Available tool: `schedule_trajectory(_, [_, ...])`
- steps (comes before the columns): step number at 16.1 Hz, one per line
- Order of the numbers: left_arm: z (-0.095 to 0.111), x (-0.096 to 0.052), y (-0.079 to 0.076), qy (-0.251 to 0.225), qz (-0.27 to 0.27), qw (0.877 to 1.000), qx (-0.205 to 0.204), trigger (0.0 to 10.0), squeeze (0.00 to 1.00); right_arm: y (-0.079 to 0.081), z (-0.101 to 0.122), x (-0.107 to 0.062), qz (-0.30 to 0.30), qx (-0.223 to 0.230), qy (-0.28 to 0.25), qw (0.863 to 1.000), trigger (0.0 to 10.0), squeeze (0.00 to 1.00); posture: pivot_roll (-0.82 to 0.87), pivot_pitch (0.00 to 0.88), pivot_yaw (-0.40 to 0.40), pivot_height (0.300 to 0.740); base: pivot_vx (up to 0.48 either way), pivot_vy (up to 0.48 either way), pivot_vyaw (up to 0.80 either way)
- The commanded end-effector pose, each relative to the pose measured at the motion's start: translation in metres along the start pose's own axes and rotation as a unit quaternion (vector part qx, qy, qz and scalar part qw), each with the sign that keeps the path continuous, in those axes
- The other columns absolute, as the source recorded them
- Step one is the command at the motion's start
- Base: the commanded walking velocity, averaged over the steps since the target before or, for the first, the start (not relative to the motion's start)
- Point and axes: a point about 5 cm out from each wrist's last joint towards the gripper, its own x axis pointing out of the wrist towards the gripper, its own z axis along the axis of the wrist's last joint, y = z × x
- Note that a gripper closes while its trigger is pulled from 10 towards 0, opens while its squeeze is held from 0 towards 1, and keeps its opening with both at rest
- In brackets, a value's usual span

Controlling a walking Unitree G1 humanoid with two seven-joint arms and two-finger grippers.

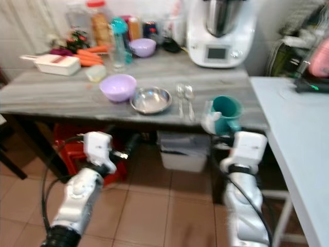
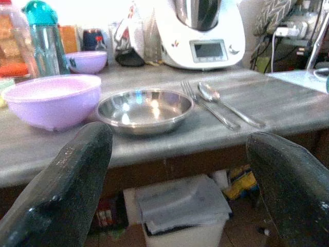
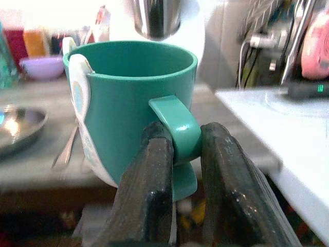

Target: Setting the table

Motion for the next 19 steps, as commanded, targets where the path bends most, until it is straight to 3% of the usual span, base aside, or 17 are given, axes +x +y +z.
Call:
schedule_trajectory(1, [0.006,-0.001,0.013,-0.005,0.015,1.0,0.012,10.0,0.0,0.013,0.017,0.003,0.02,0.007,-0.036,0.999,10.0,0.0,-0.1,0.0,0.027,0.74,0.405,0.0,0.0])
schedule_trajectory(7, [0.024,0.004,0.014,-0.03,0.017,0.999,0.006,10.0,0.0,0.012,0.019,0.004,0.022,0.007,-0.038,0.999,10.0,0.0,-0.1,0.0,0.022,0.74,0.407,0.0,0.0])
schedule_trajectory(10, [0.032,0.004,0.018,-0.041,0.024,0.999,0.008,10.0,0.0,0.01,0.032,0.003,0.02,0.005,-0.05,0.999,10.0,0.0,-0.09,0.0,0.022,0.74,0.406,0.0,0.0])
schedule_trajectory(15, [0.029,-0.02,0.033,-0.013,0.057,0.998,0.02,10.0,0.0,-0.007,0.034,-0.02,0.015,-0.012,-0.039,0.999,10.0,0.0,-0.09,0.0,0.028,0.74,0.404,0.0,0.0])
schedule_trajectory(19, [0.032,-0.022,0.033,-0.011,0.062,0.998,0.02,10.0,0.0,-0.012,0.035,-0.022,0.012,-0.019,-0.033,0.999,10.0,0.0,-0.09,0.0,0.036,0.74,0.397,0.0,0.0])
